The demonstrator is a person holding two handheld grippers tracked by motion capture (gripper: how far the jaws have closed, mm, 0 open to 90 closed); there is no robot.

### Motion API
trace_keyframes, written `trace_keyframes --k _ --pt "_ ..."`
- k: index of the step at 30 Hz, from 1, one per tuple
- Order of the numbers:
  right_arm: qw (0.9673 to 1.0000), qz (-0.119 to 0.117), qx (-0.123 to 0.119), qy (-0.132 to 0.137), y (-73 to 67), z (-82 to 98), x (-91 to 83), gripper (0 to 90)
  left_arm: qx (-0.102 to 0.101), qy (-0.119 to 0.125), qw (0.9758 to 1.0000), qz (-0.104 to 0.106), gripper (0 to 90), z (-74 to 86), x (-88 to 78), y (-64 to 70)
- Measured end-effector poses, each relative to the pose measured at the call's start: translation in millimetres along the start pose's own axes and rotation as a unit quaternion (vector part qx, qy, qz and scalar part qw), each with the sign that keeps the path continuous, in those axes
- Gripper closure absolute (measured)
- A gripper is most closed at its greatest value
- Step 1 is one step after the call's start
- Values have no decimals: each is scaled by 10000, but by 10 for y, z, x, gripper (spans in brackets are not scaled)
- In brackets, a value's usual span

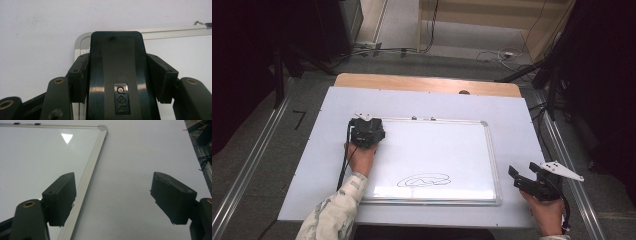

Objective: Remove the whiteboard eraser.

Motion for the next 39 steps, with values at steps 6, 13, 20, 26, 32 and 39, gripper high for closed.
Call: trace_keyframes --k 6,13,20,26,32,39 --pt "10000 -13 6 -11 1 0 4 192 -28 -27 10000 40 408 -4 -4 -8" --pt "10000 -32 24 1 5 0 3 192 -81 -55 9999 122 408 -8 -16 -20" --pt "10000 -33 28 1 6 0 3 192 -117 142 9994 281 408 -58 -139 -9" --pt "10000 -37 31 -2 1 -3 5 192 -114 236 9986 453 408 -72 -277 5" --pt "10000 -45 58 -4 11 -10 20 192 -61 286 9975 641 408 -34 -416 13" --pt "9999 -115 20 -35 -19 -17 56 192 -98 315 9974 635 408 0 -516 -87"
Point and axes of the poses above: each handheld gripper's, and its own axes: x roughly forward along the jaws, z roughly out of its underside, y roughly to its right, the point moved 2 cm from there along x, roughly forward along the jaws, and after that the axes turned 13 degrees about -x, right-handed, at the moved point
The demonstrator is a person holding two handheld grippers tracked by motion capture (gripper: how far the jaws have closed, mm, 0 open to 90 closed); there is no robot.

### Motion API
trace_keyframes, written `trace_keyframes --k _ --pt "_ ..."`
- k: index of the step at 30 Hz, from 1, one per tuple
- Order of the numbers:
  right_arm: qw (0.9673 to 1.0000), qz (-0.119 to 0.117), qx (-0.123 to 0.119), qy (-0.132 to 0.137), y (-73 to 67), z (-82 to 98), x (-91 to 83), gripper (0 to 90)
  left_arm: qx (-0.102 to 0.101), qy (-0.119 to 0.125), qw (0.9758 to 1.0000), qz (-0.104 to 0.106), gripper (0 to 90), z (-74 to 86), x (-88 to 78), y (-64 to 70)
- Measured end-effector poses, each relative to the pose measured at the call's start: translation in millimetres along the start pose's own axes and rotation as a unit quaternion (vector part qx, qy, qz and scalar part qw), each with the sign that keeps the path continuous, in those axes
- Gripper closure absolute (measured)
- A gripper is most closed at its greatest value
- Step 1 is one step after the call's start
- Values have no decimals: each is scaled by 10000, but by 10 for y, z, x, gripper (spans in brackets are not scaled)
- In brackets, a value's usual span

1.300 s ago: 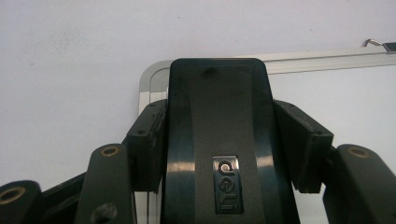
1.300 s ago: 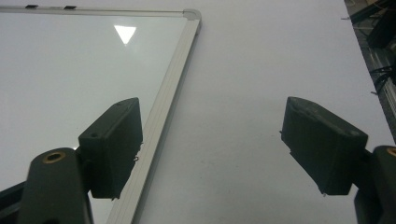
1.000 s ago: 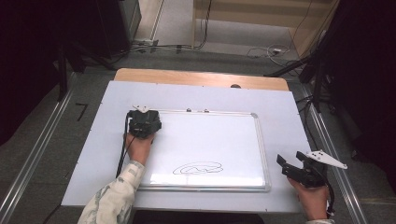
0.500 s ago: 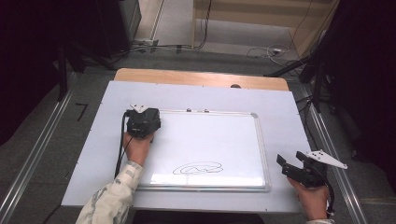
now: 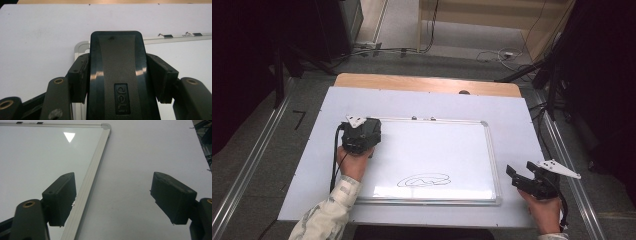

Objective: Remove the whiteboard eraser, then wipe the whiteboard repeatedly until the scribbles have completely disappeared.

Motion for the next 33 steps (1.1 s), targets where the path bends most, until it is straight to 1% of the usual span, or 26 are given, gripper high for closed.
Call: trace_keyframes --k 1,4,18,25,31,33 --pt "10000 -17 -5 12 -1 0 0 193 0 0 10000 0 408 0 0 0" --pt "10000 -27 4 20 -1 -1 0 192 -90 -11 10000 -1 407 5 -20 -43" --pt "10000 -38 -9 7 -15 -7 2 193 -18 17 10000 58 407 35 -86 -5" --pt "10000 -24 -22 -11 -9 -7 6 193 45 -10 9999 142 407 85 -111 52" --pt "10000 -9 -17 17 -12 -10 -11 193 182 -124 9995 245 407 186 -128 143" --pt "10000 -7 -29 11 -15 -11 -10 193 166 -152 9994 266 407 213 -121 163"
Point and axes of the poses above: each handheld gripper's, and its own axes: x roughly forward along the jaws, z roughly out of its underside, y roughly to its right, the point moved 2 cm from there along x, roughly forward along the jaws, and after that the axes turned 13 degrees about -x, right-handed, at the moved point
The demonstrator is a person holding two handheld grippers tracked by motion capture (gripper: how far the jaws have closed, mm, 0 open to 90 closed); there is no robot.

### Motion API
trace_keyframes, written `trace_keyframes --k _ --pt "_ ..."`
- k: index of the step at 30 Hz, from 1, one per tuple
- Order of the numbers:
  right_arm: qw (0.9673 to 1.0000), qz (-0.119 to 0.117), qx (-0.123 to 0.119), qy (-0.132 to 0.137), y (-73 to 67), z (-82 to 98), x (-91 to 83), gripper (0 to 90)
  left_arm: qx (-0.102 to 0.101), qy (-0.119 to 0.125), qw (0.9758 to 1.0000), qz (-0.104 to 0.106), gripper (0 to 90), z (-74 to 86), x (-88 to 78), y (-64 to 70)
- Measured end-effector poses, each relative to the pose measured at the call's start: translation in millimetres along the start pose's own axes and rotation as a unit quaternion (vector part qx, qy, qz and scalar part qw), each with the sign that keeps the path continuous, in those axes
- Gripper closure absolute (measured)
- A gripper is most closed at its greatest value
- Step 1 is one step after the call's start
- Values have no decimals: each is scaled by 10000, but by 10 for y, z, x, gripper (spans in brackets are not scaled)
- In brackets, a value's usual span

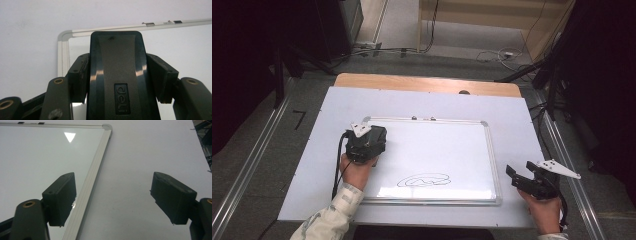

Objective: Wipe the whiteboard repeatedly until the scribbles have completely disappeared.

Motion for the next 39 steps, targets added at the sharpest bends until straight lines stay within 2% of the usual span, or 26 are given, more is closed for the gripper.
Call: trace_keyframes --k 17,27,34,39 --pt "10000 -24 -15 6 -16 -7 -5 193 272 -232 9992 197 407 235 -19 230" --pt "10000 -28 -13 13 -21 -10 -13 192 311 -287 9986 321 407 347 -85 316" --pt "10000 -26 -17 18 -22 -10 -16 192 416 -355 9977 408 407 449 -128 394" --pt "10000 -45 -23 10 -25 -9 -14 193 569 -418 9963 488 407 510 -131 462"
Point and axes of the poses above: each handheld gripper's, and its own axes: x roughly forward along the jaws, z roughly out of its underside, y roughly to its right, the point moved 2 cm from there along x, roughly forward along the jaws, and after that the axes turned 13 degrees about -x, right-handed, at the moved point
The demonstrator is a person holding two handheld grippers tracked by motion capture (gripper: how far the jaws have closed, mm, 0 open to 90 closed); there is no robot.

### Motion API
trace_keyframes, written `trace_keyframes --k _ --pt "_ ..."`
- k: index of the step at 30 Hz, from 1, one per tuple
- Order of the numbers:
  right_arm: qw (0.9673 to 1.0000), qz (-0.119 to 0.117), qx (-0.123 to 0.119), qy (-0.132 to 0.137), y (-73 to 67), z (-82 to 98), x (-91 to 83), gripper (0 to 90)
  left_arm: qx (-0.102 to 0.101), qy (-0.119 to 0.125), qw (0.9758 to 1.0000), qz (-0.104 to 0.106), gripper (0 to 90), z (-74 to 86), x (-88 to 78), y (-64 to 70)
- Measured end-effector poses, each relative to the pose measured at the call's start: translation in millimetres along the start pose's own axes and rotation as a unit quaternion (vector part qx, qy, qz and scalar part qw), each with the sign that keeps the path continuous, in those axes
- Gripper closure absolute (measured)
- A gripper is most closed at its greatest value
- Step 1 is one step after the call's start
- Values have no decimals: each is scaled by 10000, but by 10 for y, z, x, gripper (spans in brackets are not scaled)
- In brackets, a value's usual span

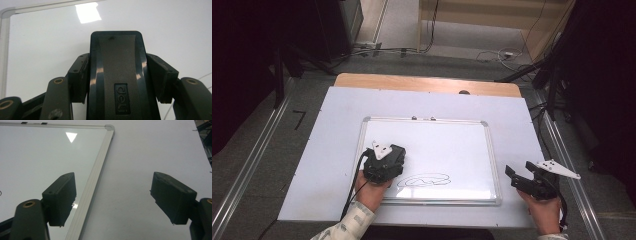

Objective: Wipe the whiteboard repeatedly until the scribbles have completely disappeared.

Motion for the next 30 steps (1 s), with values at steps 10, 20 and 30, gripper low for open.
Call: trace_keyframes --k 10,20,30 --pt "10000 -18 -5 -1 -3 0 4 192 146 -50 9999 76 407 48 43 56" --pt "10000 -15 3 -9 -4 0 2 192 424 -246 9988 -14 408 93 97 90" --pt "10000 -21 -23 -6 -5 2 4 193 625 -265 9977 -47 410 106 109 134"
Point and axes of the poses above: each handheld gripper's, and its own axes: x roughly forward along the jaws, z roughly out of its underside, y roughly to its right, the point moved 2 cm from there along x, roughly forward along the jaws, and after that the axes turned 13 degrees about -x, right-handed, at the moved point
